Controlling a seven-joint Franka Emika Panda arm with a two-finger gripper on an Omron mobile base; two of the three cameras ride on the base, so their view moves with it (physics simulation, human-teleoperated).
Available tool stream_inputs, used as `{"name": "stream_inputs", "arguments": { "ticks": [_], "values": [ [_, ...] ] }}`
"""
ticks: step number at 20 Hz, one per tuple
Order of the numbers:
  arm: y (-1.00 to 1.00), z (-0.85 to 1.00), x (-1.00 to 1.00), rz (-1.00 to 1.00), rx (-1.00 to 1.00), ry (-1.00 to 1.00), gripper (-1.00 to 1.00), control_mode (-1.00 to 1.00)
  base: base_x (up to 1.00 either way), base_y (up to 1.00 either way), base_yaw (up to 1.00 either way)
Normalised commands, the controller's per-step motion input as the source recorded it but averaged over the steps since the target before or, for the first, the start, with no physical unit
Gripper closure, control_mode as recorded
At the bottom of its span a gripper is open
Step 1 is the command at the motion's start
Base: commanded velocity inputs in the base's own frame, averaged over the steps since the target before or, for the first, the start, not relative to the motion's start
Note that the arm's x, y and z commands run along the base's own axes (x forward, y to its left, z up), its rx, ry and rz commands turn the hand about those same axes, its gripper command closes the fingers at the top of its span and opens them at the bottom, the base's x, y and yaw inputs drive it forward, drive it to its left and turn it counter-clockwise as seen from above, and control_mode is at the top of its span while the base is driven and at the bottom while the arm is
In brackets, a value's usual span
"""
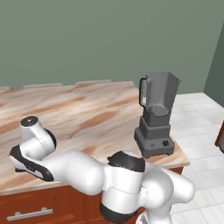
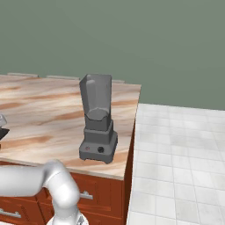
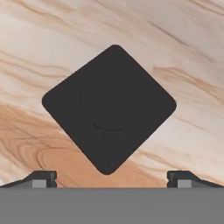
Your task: Close the lid blender by securely placing the lid on top.
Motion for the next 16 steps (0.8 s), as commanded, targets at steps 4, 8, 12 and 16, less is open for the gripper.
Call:
{"name": "stream_inputs", "arguments": {
  "ticks": [4, 8, 12, 16],
  "values": [
    [0.17, -0.21, 0.16, 0.0, 0.02, 0.0, -1.0, -1.0, 0.0, 0.0, 0.0],
    [0.25, -0.24, 0.12, 0.0, 0.03, 0.0, -1.0, -1.0, 0.0, 0.0, 0.0],
    [0.19, -0.26, 0.12, 0.0, 0.04, 0.0, -1.0, -1.0, 0.0, 0.0, 0.0],
    [0.08, -0.16, 0.27, 0.0, 0.03, 0.0, -1.0, -1.0, 0.0, 0.0, 0.0]
  ]
}}
